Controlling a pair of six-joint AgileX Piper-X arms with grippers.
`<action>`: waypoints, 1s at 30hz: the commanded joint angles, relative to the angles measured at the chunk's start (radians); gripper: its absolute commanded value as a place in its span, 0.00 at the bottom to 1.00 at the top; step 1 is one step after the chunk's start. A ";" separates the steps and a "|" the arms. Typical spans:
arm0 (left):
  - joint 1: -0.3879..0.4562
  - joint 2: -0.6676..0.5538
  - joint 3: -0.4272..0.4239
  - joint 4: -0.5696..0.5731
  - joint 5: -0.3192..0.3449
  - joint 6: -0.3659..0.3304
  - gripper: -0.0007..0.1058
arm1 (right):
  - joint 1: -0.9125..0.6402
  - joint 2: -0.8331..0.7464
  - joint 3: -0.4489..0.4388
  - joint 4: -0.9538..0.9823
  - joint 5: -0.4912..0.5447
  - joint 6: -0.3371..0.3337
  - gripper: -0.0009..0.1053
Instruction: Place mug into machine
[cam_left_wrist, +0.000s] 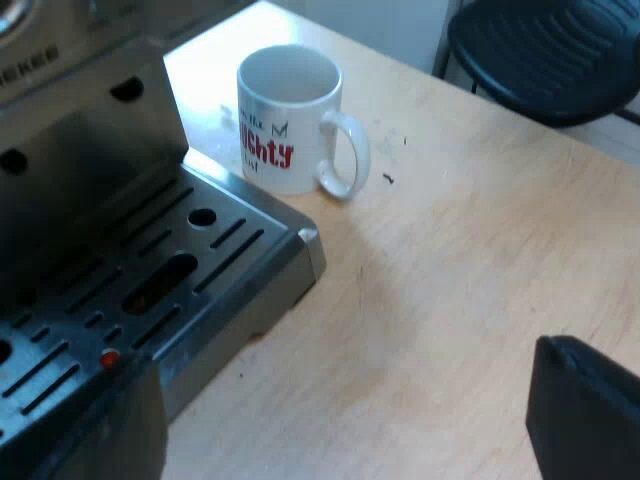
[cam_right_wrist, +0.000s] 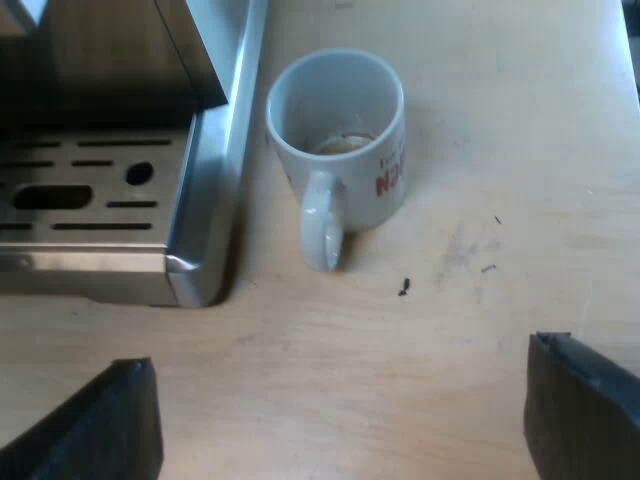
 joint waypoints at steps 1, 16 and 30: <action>-0.005 0.016 -0.009 -0.021 0.007 -0.002 0.81 | 0.067 0.040 -0.010 -0.025 0.070 0.030 0.94; -0.005 0.021 -0.009 -0.014 0.007 -0.002 0.81 | 0.181 0.318 -0.005 -0.147 0.155 0.193 0.62; -0.005 0.021 -0.009 -0.014 0.050 -0.002 0.81 | 0.181 0.497 -0.005 -0.245 0.164 0.192 0.50</action>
